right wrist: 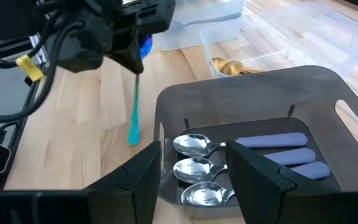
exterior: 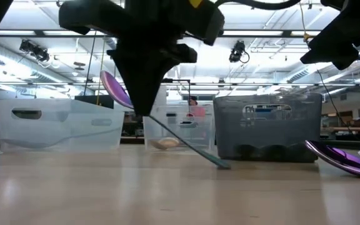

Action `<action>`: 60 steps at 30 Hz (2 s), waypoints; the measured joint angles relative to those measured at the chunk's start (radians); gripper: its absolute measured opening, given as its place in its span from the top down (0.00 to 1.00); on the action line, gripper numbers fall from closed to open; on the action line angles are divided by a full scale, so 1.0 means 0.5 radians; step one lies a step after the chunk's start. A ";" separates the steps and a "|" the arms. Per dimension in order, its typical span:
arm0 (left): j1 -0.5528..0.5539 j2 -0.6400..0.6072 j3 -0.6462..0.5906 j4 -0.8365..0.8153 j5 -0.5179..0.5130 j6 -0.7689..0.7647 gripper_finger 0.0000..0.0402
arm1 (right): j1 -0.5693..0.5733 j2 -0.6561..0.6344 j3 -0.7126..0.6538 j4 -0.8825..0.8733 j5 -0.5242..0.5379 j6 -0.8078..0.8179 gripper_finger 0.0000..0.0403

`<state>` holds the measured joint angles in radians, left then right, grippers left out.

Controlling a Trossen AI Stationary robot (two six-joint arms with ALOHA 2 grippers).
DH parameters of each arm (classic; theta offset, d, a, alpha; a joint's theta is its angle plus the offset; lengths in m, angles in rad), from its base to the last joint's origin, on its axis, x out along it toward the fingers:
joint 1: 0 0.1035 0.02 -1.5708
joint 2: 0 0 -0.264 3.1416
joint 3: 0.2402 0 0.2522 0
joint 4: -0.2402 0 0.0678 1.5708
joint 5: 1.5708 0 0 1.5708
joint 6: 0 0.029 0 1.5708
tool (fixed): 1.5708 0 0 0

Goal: Sort silverware by color (type)
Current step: Put the blue spoon into the left transparent bin

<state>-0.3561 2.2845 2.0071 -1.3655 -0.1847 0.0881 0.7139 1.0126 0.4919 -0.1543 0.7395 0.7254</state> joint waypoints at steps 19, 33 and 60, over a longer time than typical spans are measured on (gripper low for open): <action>-0.002 -0.289 -0.004 -0.164 -0.328 -0.215 0.96 | 0.046 0.000 0.000 0.003 0.001 0.008 0.53; 0.002 -0.407 -0.005 -0.191 -0.588 -0.314 0.96 | 0.087 0.000 0.000 0.039 0.130 0.032 0.53; 0.103 -0.445 -0.251 0.201 -0.714 -0.217 0.96 | 0.087 0.124 0.000 0.143 0.203 -0.007 0.53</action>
<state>-0.3046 2.0617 1.8816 -1.2652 -0.5417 -0.0205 0.7573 1.0744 0.4919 -0.0827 0.8409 0.7221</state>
